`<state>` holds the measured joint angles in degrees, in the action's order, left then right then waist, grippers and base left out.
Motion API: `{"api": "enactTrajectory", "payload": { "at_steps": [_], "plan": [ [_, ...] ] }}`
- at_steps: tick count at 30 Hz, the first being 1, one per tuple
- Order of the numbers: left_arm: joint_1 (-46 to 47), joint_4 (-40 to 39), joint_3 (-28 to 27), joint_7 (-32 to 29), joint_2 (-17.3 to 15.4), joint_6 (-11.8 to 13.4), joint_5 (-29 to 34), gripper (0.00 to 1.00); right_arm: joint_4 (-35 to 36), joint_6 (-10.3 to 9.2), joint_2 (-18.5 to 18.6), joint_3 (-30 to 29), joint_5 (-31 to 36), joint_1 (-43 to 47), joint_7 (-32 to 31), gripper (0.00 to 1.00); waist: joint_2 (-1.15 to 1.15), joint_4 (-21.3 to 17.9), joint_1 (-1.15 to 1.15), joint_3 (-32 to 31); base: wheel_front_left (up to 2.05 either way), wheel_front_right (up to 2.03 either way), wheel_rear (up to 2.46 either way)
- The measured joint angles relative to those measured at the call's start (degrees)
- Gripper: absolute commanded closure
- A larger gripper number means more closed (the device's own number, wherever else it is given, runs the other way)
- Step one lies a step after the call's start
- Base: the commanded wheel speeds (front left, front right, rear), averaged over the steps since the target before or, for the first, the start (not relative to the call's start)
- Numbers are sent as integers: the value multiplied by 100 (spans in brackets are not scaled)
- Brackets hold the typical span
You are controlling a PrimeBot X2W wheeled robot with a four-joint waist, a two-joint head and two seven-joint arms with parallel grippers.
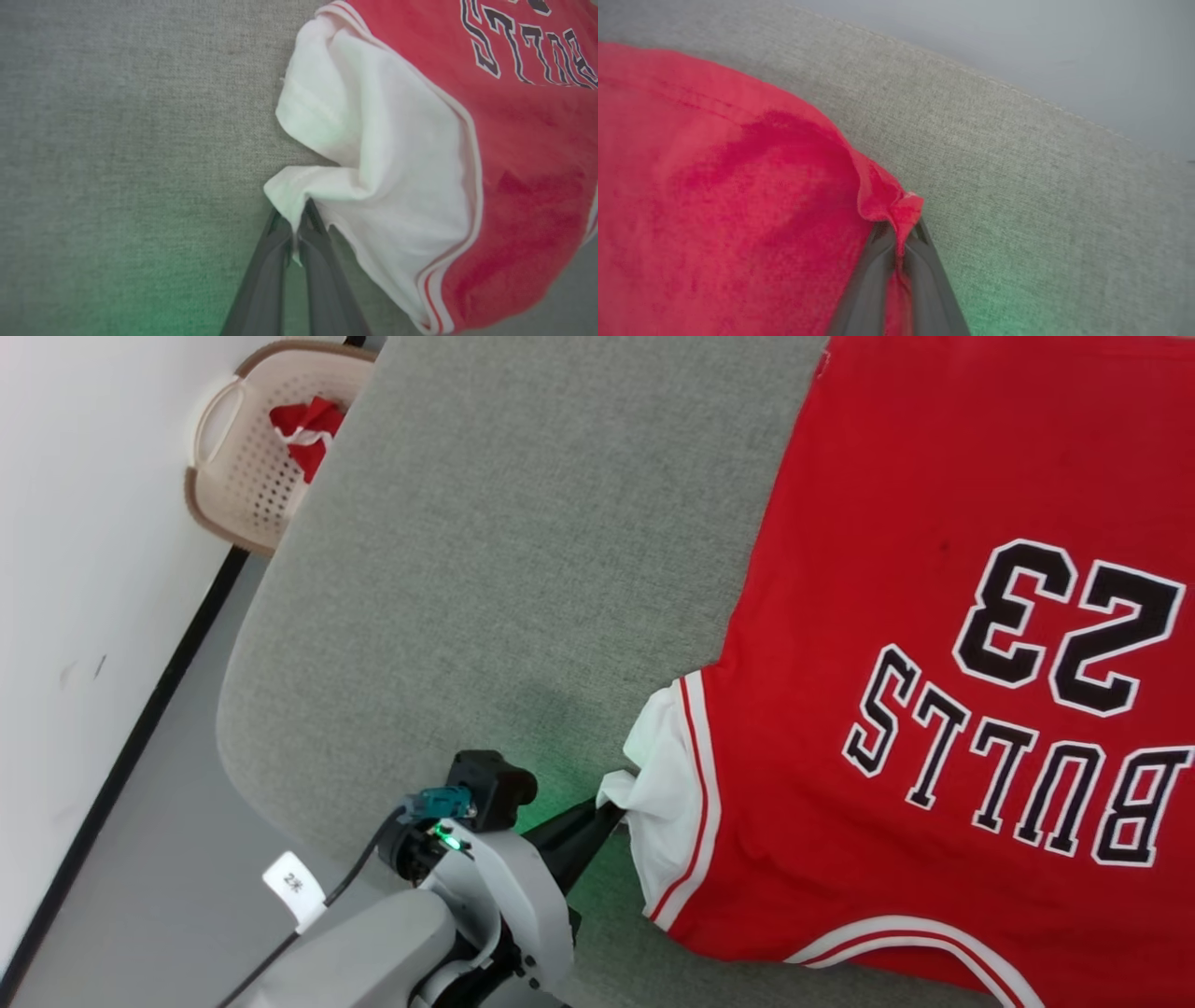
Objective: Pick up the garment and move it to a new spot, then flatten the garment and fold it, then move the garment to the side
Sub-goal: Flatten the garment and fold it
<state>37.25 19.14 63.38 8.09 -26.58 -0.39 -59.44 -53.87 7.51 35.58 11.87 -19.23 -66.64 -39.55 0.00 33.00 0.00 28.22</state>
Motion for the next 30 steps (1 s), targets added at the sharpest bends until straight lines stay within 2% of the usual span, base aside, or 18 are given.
{"api": "enactTrajectory", "payload": {
  "at_steps": [8, 17, 24, 30],
  "plan": [
    [-37, 259, -93, 49, -165, -2, -112, 100, 522, -3, 132, 734, -533, 474, -86, 100, 0, -261, 0, -263, 0, 0, 0],
    [-249, 348, -159, 8, -543, 100, -214, 100, 1850, -3, 532, 1421, -1700, 1477, -243, 100, 0, -759, 0, -687, 0, 0, 0],
    [-466, 209, -192, -86, -892, 332, -297, 100, 2940, -2, 802, 1424, -2380, 2592, -272, 100, 0, -1194, 0, -1039, 0, 0, 0],
    [-705, -43, -238, -147, -1193, 515, -423, 100, 3678, -1, 837, 961, -2716, 3784, -222, 100, 0, -1555, 0, -1349, 0, 0, 0]
  ]
}}
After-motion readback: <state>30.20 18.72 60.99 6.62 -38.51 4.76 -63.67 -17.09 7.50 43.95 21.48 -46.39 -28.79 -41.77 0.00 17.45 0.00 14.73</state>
